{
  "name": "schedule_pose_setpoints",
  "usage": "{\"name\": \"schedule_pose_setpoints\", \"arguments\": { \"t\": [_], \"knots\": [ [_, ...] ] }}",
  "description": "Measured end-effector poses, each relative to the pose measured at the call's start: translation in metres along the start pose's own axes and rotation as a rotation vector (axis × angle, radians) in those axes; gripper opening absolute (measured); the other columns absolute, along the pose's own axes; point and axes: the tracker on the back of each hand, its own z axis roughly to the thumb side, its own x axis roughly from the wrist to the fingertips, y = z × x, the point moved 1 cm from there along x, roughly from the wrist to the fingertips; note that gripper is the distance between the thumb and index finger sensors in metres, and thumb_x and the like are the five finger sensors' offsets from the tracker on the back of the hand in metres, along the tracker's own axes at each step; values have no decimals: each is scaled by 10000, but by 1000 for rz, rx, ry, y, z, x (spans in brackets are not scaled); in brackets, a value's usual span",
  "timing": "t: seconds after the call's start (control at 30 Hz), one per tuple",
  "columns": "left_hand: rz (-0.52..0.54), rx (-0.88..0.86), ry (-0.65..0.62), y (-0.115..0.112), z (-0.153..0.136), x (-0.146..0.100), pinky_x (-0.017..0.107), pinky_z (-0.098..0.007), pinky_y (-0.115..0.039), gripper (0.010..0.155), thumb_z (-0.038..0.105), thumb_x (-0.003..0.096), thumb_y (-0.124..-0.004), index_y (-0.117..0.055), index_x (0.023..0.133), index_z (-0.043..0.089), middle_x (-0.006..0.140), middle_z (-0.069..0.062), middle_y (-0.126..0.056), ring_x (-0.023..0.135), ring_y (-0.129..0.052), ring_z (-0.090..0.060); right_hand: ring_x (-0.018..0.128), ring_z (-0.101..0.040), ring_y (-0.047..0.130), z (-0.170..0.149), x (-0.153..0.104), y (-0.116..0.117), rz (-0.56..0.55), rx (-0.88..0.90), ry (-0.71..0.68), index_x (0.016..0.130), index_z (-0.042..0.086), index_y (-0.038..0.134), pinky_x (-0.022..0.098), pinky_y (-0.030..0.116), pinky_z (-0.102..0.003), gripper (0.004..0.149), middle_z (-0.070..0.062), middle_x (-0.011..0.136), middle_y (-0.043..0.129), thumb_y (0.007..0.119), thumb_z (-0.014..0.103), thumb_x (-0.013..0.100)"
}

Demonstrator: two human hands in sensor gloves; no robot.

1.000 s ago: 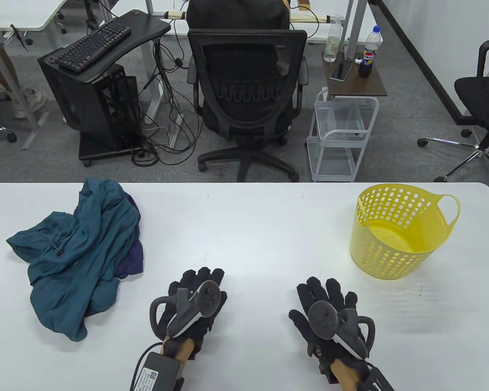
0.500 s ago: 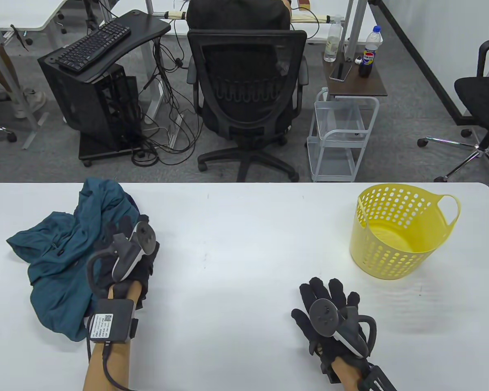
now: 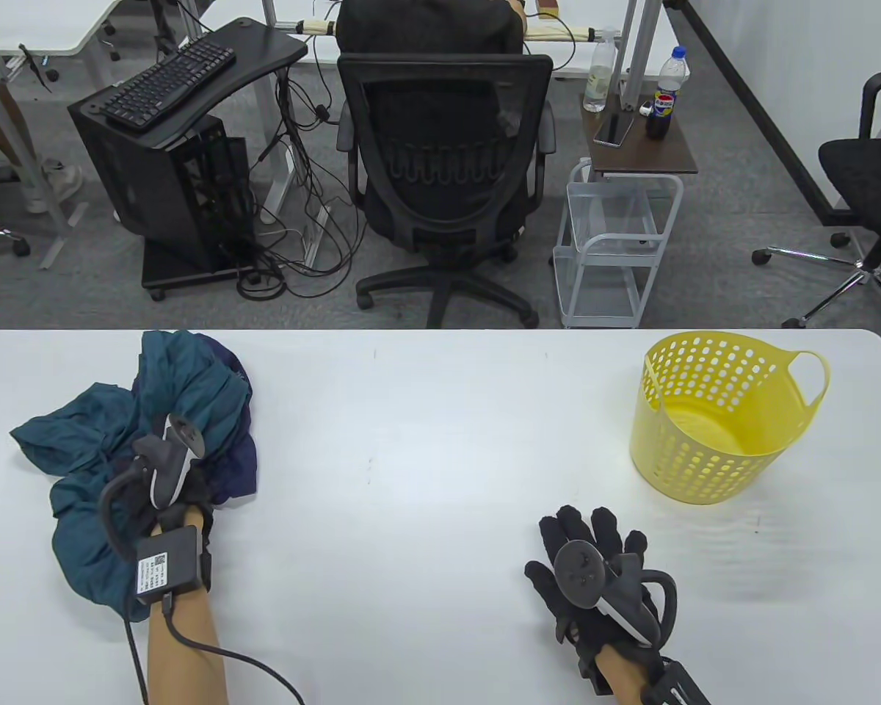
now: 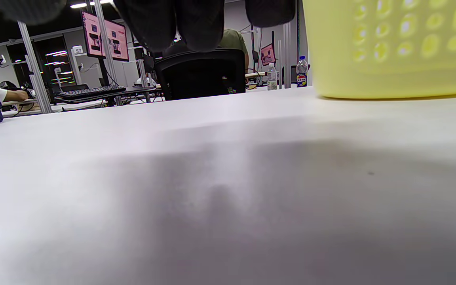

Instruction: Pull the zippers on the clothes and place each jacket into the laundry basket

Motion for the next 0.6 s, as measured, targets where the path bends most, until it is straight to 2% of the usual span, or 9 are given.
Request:
{"name": "schedule_pose_setpoints", "arguments": {
  "t": [0.07,0.17,0.4,0.6],
  "knots": [
    [55,-2,-1,9,-1,-1,567,-404,-801,668,548,339,-846,-579,950,501,931,195,-846,774,-931,-104,1107,-421,391,-1,0,0,-1,0,1,1072,360,543,695,331,-749,688,68,1214,508,606,656,454],
    [81,-49,3,27,-9,-2,541,-390,-819,585,512,358,-844,-643,907,504,857,217,-893,706,-957,-72,1105,-423,397,-2,0,0,5,2,7,1070,361,547,695,334,-748,682,66,1211,515,608,652,455],
    [170,-155,-41,73,-34,-18,511,-390,-829,553,500,369,-830,-658,894,486,834,194,-895,655,-971,-78,1104,-423,401,-2,-1,0,6,19,-3,1069,358,554,694,336,-748,686,62,1208,528,607,656,454],
    [272,-230,-130,130,-47,-50,486,-388,-845,549,502,366,-834,-676,891,475,816,183,-913,620,-991,-78,1103,-423,403,-1,-2,2,18,29,-3,1068,359,555,693,341,-747,686,60,1206,535,606,658,453]
  ]
}}
